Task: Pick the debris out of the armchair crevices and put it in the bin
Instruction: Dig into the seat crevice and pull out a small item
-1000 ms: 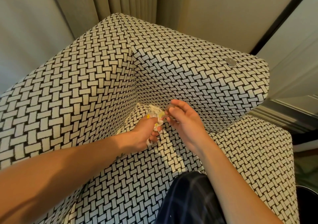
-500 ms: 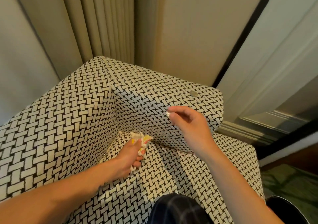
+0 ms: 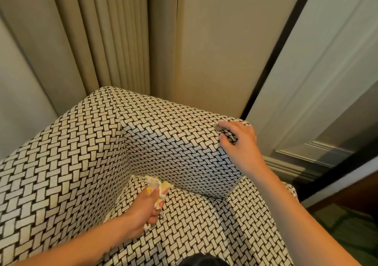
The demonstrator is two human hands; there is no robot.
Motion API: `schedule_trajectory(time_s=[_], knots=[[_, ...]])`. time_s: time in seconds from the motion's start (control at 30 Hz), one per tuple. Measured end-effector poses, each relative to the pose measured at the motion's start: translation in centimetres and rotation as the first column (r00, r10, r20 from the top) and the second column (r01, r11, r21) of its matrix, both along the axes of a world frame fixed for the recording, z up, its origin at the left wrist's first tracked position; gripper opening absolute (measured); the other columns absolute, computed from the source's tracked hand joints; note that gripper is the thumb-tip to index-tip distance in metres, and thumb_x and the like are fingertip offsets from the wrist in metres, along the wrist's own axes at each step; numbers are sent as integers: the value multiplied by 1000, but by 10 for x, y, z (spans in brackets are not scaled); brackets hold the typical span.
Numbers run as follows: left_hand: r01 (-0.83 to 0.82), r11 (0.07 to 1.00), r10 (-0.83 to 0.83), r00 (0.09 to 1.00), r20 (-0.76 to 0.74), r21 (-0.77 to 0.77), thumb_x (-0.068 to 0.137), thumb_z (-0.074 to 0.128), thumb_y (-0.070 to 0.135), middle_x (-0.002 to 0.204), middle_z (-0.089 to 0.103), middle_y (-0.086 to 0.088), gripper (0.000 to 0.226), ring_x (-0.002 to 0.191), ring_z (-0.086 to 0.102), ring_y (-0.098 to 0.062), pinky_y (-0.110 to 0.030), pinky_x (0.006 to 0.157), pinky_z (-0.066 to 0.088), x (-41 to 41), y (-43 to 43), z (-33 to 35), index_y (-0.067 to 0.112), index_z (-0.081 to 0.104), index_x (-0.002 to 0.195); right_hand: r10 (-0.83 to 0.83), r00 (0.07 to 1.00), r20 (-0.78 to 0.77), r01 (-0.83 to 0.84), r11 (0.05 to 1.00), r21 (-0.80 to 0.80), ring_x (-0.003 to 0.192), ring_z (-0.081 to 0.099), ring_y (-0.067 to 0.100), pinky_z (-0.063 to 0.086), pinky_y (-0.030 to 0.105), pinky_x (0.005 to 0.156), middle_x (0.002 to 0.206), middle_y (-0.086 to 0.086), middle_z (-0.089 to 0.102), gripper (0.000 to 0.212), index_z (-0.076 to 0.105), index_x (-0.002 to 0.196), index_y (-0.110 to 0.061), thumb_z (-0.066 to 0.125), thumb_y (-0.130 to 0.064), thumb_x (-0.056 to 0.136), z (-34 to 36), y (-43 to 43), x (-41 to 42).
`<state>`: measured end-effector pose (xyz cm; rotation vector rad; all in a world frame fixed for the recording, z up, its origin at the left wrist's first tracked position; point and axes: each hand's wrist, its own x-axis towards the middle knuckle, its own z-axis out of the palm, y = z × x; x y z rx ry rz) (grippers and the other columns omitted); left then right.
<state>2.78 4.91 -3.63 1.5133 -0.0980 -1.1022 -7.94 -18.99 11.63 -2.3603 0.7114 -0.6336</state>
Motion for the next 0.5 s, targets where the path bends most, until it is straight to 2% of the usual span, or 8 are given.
schedule_trajectory(time_s=[0.1, 0.2, 0.37, 0.5], knots=[[1, 1000, -1, 1000, -4, 1, 110, 35, 35, 69, 53, -1, 29, 51, 34, -8, -21, 44, 25, 0, 1, -1, 15, 53, 122, -13, 1000, -25, 10, 996, -91, 124, 27, 1, 17, 28, 108, 130, -20, 52, 32, 62, 132, -33, 55, -29, 101, -4, 2, 1], [-10, 1000, 10, 1000, -20, 0, 110, 35, 35, 70, 52, -2, 29, 52, 33, -9, -21, 43, 25, 0, 1, -2, 16, 53, 123, -19, 998, -57, 10, 987, -162, 122, 27, 2, 20, 27, 105, 132, -16, 53, 34, 62, 134, -31, 52, -32, 102, -7, 1, 1], [-84, 996, 84, 996, -19, 8, 111, 35, 29, 67, 52, -1, 28, 51, 31, -9, -20, 43, 21, 1, 0, 1, 11, 55, 120, 4, 998, -63, -12, 991, -134, 124, 24, 1, 15, 25, 106, 134, -17, 48, 38, 53, 140, -32, 52, -26, 102, -7, 8, -4], [-87, 996, 88, 995, -47, 25, 111, 36, 32, 66, 50, -2, 29, 50, 30, -9, -20, 41, 20, 1, 0, 5, 10, 56, 114, 21, 999, 32, -17, 993, -118, 137, 26, 6, 20, 28, 116, 143, -15, 43, 46, 50, 145, -31, 54, -21, 101, -16, 24, -12]])
